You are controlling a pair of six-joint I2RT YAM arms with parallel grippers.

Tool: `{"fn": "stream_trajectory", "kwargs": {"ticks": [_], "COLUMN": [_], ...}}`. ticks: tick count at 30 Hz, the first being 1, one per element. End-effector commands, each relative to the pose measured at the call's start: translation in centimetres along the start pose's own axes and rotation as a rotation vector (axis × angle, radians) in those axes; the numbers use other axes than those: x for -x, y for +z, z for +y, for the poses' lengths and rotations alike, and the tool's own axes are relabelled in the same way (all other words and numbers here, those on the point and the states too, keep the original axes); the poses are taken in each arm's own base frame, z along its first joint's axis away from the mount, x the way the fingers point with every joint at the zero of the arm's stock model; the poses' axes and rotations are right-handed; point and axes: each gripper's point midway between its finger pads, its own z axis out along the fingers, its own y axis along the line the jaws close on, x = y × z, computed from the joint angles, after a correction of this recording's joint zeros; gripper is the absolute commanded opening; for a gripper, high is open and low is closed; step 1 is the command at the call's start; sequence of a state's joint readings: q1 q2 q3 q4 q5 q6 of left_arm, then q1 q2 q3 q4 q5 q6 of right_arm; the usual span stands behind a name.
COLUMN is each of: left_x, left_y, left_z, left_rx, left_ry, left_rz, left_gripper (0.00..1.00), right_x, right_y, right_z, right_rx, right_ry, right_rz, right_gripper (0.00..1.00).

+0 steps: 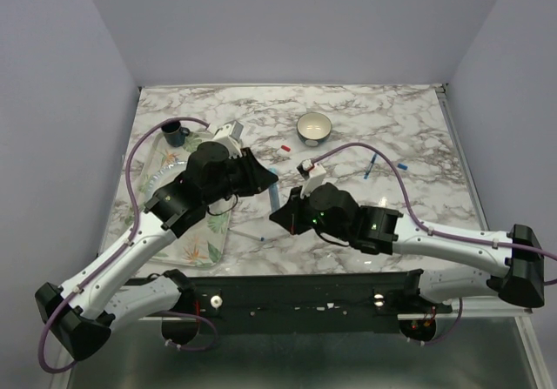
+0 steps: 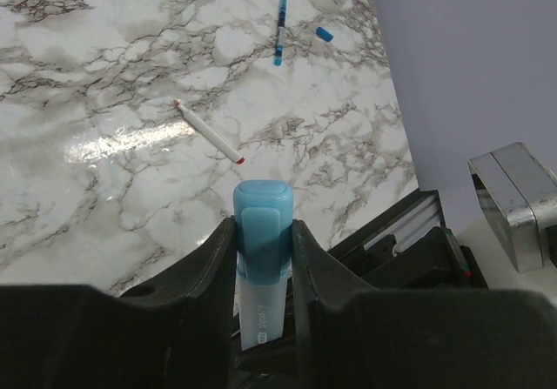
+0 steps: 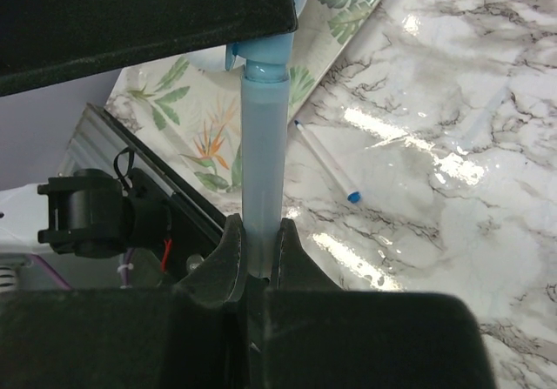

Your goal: Insert the pens into the pen caps

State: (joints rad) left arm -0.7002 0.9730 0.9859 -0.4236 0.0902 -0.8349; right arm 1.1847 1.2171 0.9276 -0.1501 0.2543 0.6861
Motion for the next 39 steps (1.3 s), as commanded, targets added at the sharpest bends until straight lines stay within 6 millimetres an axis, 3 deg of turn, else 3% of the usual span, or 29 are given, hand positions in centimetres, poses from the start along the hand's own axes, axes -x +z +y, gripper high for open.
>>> {"fn": "stream_trajectory", "kwargs": {"ticks": [1,4,11,13,19,20,27,34,39], "left_x": [-3.5,-3.2,-2.6,-2.4,-1.0,-0.5,2.1,1.9,0.8], "left_y": [-2.4,-3.5,-5.6,-6.1,-8.7,-9.3,-11.2,-10.7,-10.2], "left_z": [-2.8,-4.1,-6.5,-6.6,-9.2,-10.1,-13.5,-15.4,-15.2], "left_rx": [-0.151,-0.207,-0.316,-0.313,-0.436,-0.469,-0.581,-0.702,-0.729], "left_ry": [0.032,0.039,0.05,0.075,0.219,0.234,0.306,0.285,0.278], "left_rz": [0.172,0.171,0.16,0.158,0.109,0.097,0.01,0.032,0.073], "left_gripper": [0.46,0.57,0.72,0.72,0.7,0.7,0.73,0.72,0.68], "right_x": [4.9,5.2,6.4,6.7,5.8,6.3,3.8,2.8,2.5], "right_y": [-0.8,-1.6,-3.4,-3.9,-6.0,-7.2,-11.7,-13.3,-13.8], "right_z": [2.7,3.0,3.5,3.5,3.4,3.8,6.6,7.7,8.2], "right_rx": [0.141,0.173,0.204,0.206,0.265,0.3,0.582,0.683,0.729], "right_ry": [-0.043,-0.046,-0.083,-0.082,-0.101,-0.101,-0.206,-0.212,-0.204], "right_rz": [-0.204,-0.225,-0.26,-0.269,-0.256,-0.277,-0.235,-0.206,-0.203], "right_gripper": [0.01,0.01,0.01,0.01,0.01,0.01,0.01,0.01,0.01]}}
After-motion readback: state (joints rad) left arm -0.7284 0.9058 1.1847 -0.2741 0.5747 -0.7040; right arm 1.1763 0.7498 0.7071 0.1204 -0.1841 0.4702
